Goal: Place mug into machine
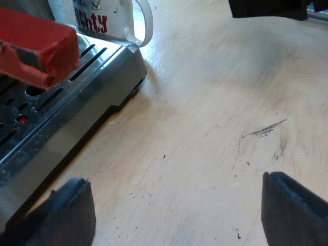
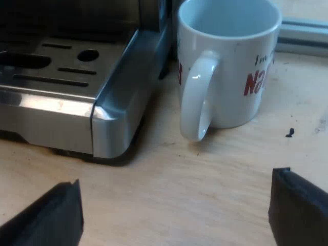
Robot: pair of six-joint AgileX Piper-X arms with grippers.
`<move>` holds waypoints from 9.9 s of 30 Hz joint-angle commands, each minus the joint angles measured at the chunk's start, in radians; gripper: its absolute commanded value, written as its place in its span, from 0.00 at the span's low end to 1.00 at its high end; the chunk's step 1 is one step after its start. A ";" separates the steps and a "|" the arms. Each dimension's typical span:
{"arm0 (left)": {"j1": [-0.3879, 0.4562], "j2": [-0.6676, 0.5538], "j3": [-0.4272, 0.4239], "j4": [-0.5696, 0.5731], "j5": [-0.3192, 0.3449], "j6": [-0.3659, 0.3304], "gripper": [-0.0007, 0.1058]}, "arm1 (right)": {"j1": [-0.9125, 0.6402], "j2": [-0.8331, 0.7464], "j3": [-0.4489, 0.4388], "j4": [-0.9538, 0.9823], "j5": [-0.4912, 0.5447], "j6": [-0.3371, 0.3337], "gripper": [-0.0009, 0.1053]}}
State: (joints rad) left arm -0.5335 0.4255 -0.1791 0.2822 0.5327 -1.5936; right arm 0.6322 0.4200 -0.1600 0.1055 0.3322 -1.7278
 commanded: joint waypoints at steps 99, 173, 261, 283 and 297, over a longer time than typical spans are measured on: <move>-0.003 0.000 0.000 -0.045 -0.004 -0.003 0.65 | -0.230 1.145 -0.216 -0.997 -0.014 -0.162 0.01; -0.003 -0.192 0.011 0.048 -0.424 -0.002 0.65 | 0.302 0.775 -0.176 -0.849 -0.071 -0.108 0.01; -0.003 -0.043 0.045 -0.130 -0.379 -0.032 0.65 | 0.292 1.283 -0.548 -0.895 0.057 -0.001 0.44; -0.003 -0.043 0.045 -0.130 -0.379 -0.032 0.65 | 0.290 1.421 -0.656 -0.992 0.023 -0.079 0.44; -0.003 -0.043 0.045 -0.130 -0.386 -0.063 0.65 | 0.292 1.433 -0.678 -0.986 0.029 -0.083 0.44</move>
State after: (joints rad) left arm -0.5335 0.3817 -0.1337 0.1712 0.1554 -1.6435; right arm 0.9213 1.8562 -0.8335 -0.8730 0.3600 -1.7975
